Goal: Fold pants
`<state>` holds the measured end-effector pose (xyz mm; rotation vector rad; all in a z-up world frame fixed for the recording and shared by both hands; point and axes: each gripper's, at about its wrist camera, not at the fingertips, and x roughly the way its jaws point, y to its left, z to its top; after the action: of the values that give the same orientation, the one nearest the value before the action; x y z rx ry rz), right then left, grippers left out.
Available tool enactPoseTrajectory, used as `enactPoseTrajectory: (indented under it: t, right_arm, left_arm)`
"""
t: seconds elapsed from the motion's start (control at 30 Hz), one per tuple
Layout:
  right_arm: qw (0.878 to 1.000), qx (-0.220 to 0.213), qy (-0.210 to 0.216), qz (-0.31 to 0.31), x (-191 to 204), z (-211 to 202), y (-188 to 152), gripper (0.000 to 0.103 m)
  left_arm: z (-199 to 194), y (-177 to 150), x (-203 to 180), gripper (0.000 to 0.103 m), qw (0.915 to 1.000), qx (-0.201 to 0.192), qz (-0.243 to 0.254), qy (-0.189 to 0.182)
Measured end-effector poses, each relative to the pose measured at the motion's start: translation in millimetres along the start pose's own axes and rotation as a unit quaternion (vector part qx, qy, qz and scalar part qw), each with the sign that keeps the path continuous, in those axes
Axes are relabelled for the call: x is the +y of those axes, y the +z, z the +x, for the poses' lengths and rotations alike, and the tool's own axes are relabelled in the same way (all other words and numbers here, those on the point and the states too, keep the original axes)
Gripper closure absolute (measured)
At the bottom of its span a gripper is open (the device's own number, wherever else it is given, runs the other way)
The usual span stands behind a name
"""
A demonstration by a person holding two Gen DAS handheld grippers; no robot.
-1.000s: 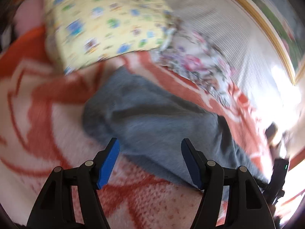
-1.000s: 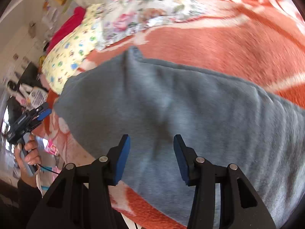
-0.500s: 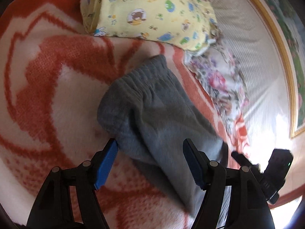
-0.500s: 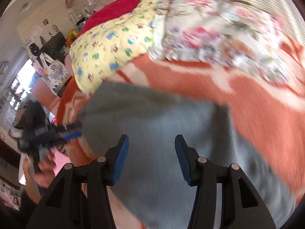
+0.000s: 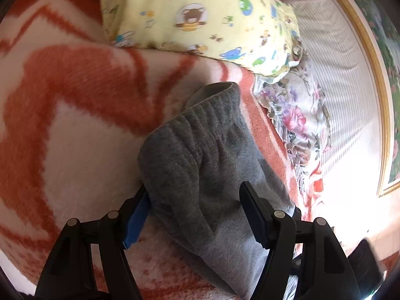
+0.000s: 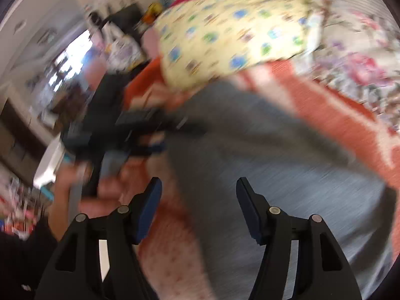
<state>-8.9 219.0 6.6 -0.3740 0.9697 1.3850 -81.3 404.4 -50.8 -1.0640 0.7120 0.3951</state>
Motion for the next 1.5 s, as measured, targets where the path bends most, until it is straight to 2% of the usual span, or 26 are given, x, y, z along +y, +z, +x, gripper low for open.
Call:
enactPoseTrajectory:
  t: [0.03,0.1,0.13,0.17,0.2,0.27,0.37,0.43,0.5,0.6,0.67,0.73,0.77,0.83,0.87,0.9,1.0,1.13,1.2,1.27,1.37,1.43,1.5]
  right_arm:
    - [0.999,0.009,-0.035,-0.018,6,8,-5,0.040]
    - [0.997,0.032,-0.064,-0.032,6,25,-11,0.041]
    - [0.996,0.038,-0.076,-0.030,2,30,-14,0.049]
    - [0.995,0.038,-0.093,-0.023,-4,29,-15,0.078]
    - [0.995,0.033,-0.098,-0.007,-10,26,-13,0.090]
    - [0.997,-0.014,-0.049,0.062,-32,2,-4,0.094]
    - [0.993,-0.075,-0.045,0.085,-41,-32,7,0.094]
    - [0.992,-0.091,-0.044,0.071,-37,-41,15,0.094]
    - [0.994,-0.069,-0.046,0.068,-33,-30,18,0.094]
    - [0.996,-0.014,-0.024,0.083,-35,6,7,0.089]
    - [0.996,0.021,-0.025,0.085,-35,27,-7,0.083]
    - [0.996,0.021,-0.024,0.087,-35,25,-17,0.080]
    - [0.996,0.012,-0.020,0.089,-33,16,-21,0.075]
    - [0.996,-0.006,-0.011,0.090,-31,-6,-27,0.062]
    - [0.996,-0.023,-0.010,0.091,-31,-24,-33,0.053]
    - [0.995,-0.033,-0.012,0.093,-33,-33,-37,0.049]
    - [0.991,-0.063,-0.024,0.117,-41,-75,-62,0.048]
    - [0.980,-0.079,-0.061,0.171,-54,-121,-103,0.048]
    - [0.973,-0.085,-0.082,0.199,-67,-144,-127,0.048]
    - [0.963,-0.092,-0.105,0.229,-78,-169,-155,0.048]
    - [0.946,-0.104,-0.137,0.275,-90,-204,-197,0.048]
    - [0.935,-0.112,-0.151,0.301,-94,-219,-219,0.048]
    - [0.921,-0.121,-0.166,0.329,-99,-236,-244,0.048]
  left_arm:
    - [1,1,-3,0.035,1.0000,-0.001,0.008,0.000]
    - [0,3,-9,0.048,0.9998,-0.005,0.021,-0.001]
    - [-1,5,-15,0.056,0.9994,-0.007,0.034,-0.005]
    - [-2,6,-20,0.058,0.9990,-0.006,0.045,-0.008]
    - [-5,8,-24,0.062,0.9984,-0.006,0.056,-0.009]
    - [-13,10,-39,0.066,0.9956,-0.020,0.092,0.000]
    - [-28,13,-64,0.069,0.9880,-0.039,0.149,0.011]
    - [-35,13,-74,0.069,0.9828,-0.055,0.175,0.022]
    - [-28,12,-72,0.069,0.9797,-0.051,0.189,0.043]
    - [-4,11,-33,0.068,0.9862,-0.017,0.150,0.068]
    - [1,6,-7,0.057,0.9898,0.006,0.124,0.070]
    - [-13,1,5,0.050,0.9905,-0.004,0.118,0.070]
    - [-26,-3,8,0.038,0.9867,-0.019,0.128,0.098]
    - [-43,-8,11,0.030,0.9817,-0.034,0.141,0.123]
    - [-56,-10,13,0.030,0.9804,-0.046,0.145,0.125]
    - [-64,-11,13,0.030,0.9801,-0.053,0.145,0.124]
    - [-82,-17,-1,0.030,0.9816,-0.064,0.150,0.099]
    - [-75,-36,-47,0.030,0.9785,-0.050,0.192,0.057]
    - [-60,-52,-77,0.030,0.9742,-0.031,0.221,0.031]
    - [-37,-75,-113,0.030,0.9656,0.000,0.260,0.003]
    - [-4,-117,-161,0.030,0.9436,0.044,0.327,-0.023]
    - [11,-138,-184,0.030,0.9319,0.068,0.354,-0.036]
    - [29,-168,-214,0.030,0.9161,0.102,0.383,-0.059]
